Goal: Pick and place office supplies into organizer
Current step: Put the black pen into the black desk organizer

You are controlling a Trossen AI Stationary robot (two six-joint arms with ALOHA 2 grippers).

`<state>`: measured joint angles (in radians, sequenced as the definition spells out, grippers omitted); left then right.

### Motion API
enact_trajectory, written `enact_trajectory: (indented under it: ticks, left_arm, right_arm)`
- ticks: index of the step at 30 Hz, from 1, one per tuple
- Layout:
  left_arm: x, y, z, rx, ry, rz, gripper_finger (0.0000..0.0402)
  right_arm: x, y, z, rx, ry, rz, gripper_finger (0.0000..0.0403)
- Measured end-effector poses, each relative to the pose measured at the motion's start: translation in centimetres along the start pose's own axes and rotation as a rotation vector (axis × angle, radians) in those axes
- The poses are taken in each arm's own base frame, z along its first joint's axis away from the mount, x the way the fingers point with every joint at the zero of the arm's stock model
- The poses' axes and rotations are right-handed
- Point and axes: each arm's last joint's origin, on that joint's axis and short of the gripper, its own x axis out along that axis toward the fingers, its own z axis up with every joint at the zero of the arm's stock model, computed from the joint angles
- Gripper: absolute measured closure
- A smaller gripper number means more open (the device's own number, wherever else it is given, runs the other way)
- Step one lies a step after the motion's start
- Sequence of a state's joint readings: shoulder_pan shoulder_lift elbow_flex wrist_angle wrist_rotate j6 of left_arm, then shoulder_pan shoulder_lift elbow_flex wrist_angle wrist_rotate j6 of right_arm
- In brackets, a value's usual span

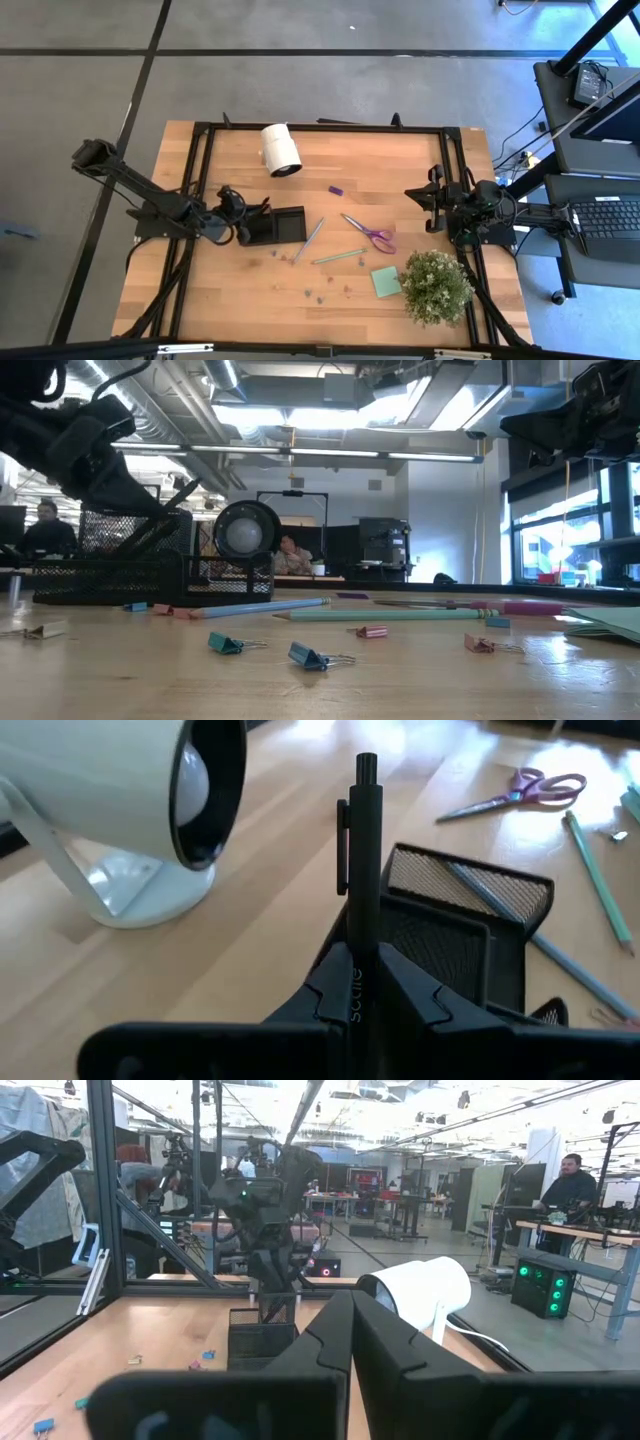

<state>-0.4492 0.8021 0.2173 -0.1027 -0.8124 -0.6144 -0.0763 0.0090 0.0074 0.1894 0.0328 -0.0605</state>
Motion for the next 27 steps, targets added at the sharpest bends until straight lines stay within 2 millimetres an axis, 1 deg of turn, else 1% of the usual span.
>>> enact_trajectory:
  ticks: [8,19,24,27]
  left_arm:
    - [0.02,-0.03,-0.05,0.018,0.009,-0.007,0.0378]
    - [0.02,-0.04,-0.06,0.006,0.014,-0.013,0.0333]
    - [0.02,-0.16,0.01,-0.002,0.015,-0.032,0.0324]
    - [-0.03,-0.41,0.36,0.037,0.003,-0.057,0.0323]
  right_arm:
    - [0.00,0.00,0.00,0.000,0.000,0.000,0.0391]
    - [0.00,0.00,0.00,0.000,0.000,0.000,0.0391]
    - [0.00,0.00,0.01,0.000,0.000,0.000,0.0391]
    - [0.00,0.00,0.00,0.000,0.000,0.000,0.0391]
